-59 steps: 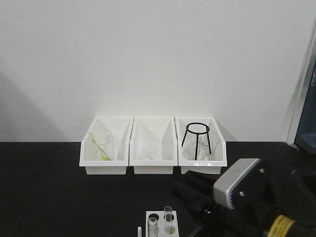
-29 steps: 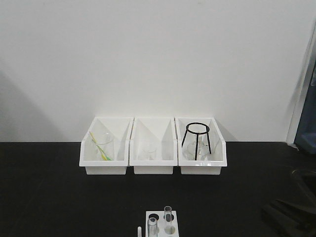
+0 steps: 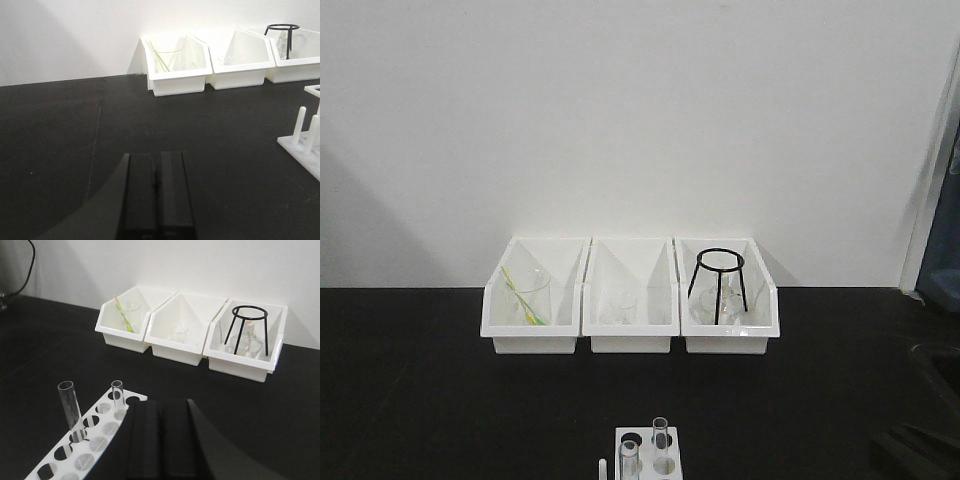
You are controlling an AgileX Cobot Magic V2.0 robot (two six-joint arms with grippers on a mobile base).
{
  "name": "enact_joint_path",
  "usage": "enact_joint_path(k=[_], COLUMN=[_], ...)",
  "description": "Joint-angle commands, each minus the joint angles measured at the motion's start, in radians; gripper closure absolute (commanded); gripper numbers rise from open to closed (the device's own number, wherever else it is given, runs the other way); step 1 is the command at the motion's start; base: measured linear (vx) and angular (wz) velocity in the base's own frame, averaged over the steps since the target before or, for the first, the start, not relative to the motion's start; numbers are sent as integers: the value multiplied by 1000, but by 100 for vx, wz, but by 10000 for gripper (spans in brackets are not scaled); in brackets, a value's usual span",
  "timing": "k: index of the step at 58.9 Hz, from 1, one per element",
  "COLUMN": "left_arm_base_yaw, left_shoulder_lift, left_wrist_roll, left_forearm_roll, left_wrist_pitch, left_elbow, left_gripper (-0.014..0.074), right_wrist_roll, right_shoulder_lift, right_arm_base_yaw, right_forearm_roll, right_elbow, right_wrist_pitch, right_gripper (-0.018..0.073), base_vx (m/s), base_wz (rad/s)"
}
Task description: Flip and reinsert test tube from rack
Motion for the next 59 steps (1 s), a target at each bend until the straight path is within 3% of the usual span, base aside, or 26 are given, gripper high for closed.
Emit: enact_joint_path(k=[1,12,19,28,59], left_arm_base_yaw=[0,0,0,0,0], left_shoulder_lift=[-8,-8,-8,-8,-8], left_wrist_roll=[-9,-9,-9,-9,-9], left_forearm_roll=[-5,-5,-5,-5,-5], left_wrist_pitch=[-76,-76,-76,-76,-76], left_elbow=[-4,-4,-4,-4,-4], left_gripper=[602,602,602,602,602], right_wrist_roll=[-57,-158,-197,-196,-195], right_shoulder_lift=[-80,-336,-499,-655,-652], right_arm_base_yaw=[-80,-296,-369,-380,-380], right_forearm_roll=[86,91,99,99,100], right_elbow=[48,291,420,503,501], right_wrist_pitch=[-122,-165,-162,-118,-82], right_gripper=[573,573,573,571,570], base_vx=[0,0,0,0,0], base_wz=[0,0,0,0,0])
